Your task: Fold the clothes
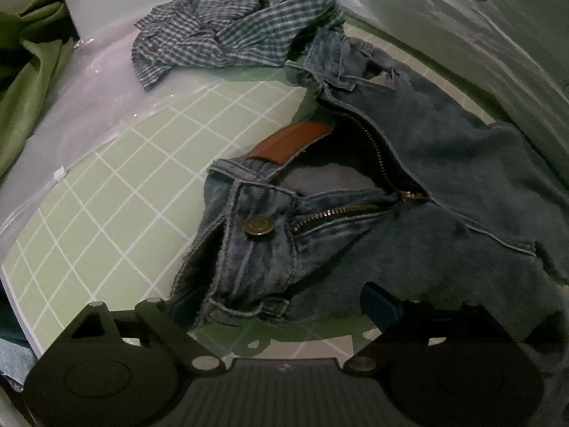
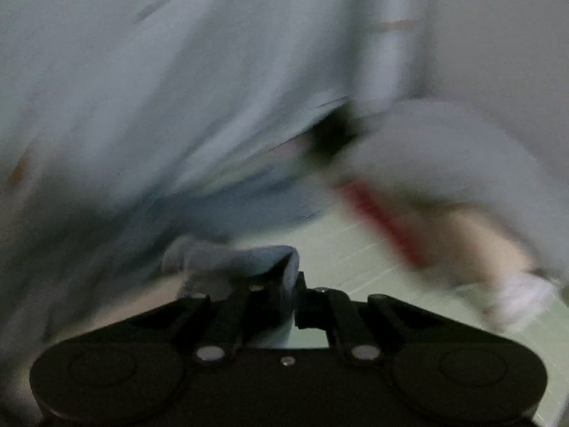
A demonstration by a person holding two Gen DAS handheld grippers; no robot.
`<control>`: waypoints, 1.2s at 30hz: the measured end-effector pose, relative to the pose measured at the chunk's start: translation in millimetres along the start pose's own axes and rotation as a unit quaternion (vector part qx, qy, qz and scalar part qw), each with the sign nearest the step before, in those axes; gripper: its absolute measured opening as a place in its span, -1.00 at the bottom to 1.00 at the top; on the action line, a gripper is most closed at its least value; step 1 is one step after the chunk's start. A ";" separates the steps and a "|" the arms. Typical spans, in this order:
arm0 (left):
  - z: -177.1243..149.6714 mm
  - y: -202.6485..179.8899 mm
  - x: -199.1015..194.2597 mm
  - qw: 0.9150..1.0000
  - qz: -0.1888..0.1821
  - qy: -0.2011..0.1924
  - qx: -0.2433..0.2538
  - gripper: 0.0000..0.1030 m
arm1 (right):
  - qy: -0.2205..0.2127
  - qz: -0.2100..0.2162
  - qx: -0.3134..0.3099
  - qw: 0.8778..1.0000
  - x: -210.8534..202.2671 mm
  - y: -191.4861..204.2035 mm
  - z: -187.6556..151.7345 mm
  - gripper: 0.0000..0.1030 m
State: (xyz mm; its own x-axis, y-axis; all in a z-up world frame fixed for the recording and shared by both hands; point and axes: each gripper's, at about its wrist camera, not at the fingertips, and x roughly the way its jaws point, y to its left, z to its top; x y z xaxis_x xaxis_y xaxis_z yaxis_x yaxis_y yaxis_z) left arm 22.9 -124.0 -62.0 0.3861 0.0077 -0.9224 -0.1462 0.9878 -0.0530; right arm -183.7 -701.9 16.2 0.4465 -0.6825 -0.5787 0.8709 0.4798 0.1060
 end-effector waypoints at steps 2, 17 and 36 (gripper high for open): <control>0.1 0.3 0.0 1.000 0.001 0.000 -0.002 0.81 | 0.010 -0.029 0.017 0.999 5.1 -15.5 2.0 -0.40; 7.3 31.1 -4.3 0.989 -0.063 -0.013 -0.130 0.81 | 0.182 0.063 0.127 0.973 28.2 -8.1 -90.0 0.34; -2.6 58.4 -15.3 0.985 -0.067 -0.041 -0.153 -0.53 | 0.152 0.063 0.050 0.985 -20.2 -25.3 -95.0 -0.90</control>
